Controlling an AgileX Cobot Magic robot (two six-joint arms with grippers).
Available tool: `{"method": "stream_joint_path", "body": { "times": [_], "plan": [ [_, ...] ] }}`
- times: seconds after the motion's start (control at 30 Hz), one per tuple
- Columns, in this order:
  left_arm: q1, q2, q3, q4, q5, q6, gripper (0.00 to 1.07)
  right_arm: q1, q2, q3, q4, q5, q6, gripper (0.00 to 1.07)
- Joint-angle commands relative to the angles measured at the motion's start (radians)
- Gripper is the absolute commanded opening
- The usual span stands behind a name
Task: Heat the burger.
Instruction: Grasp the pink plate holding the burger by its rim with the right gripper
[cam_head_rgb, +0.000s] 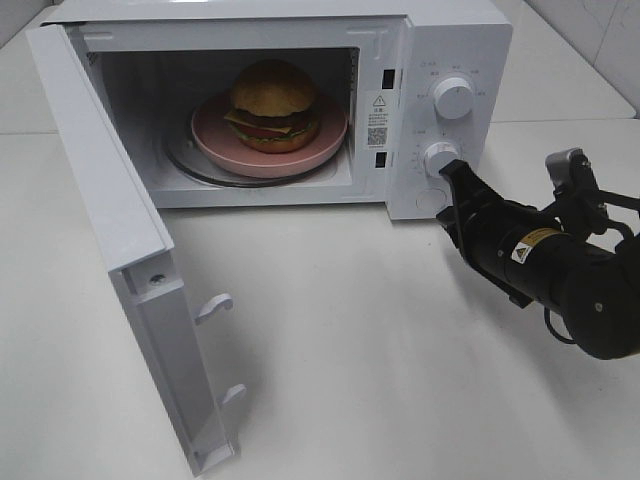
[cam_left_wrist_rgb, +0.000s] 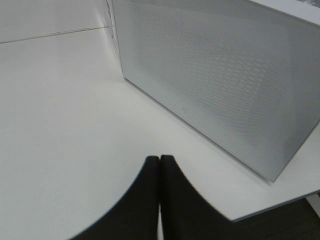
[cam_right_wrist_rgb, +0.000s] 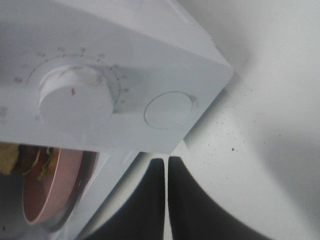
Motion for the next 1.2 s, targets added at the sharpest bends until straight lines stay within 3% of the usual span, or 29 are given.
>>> {"method": "stream_joint_path", "body": {
  "times": [0.03, 0.23, 0.63, 0.7, 0.97, 1.03, 1.13, 1.2],
  "plan": [
    [0.003, -0.022, 0.003, -0.003, -0.013, 0.000, 0.00, -0.004, -0.015, 0.003, -0.084, -0.042, -0.082, 0.03],
    [0.003, -0.022, 0.003, -0.003, -0.013, 0.000, 0.00, -0.004, -0.015, 0.002, -0.176, -0.141, -0.294, 0.04],
    [0.003, -0.022, 0.003, -0.003, -0.013, 0.000, 0.00, -0.004, -0.030, 0.002, -0.257, -0.068, -0.594, 0.06],
    [0.003, -0.022, 0.003, -0.003, -0.013, 0.000, 0.00, -0.004, -0.069, 0.002, -0.259, 0.008, -0.705, 0.07],
    [0.003, -0.022, 0.003, -0.003, -0.013, 0.000, 0.00, -0.004, -0.137, 0.000, -0.317, 0.178, -0.758, 0.08],
    [0.003, -0.022, 0.003, -0.003, -0.013, 0.000, 0.00, -0.004, -0.174, -0.026, -0.451, 0.370, -0.718, 0.08],
    [0.003, -0.022, 0.003, -0.003, -0.013, 0.000, 0.00, -0.004, -0.182, -0.039, -0.500, 0.434, -0.695, 0.08],
    [0.003, -0.022, 0.003, -0.003, -0.013, 0.000, 0.00, -0.003, -0.200, -0.079, -0.636, 0.618, -0.599, 0.08]
  ]
}}
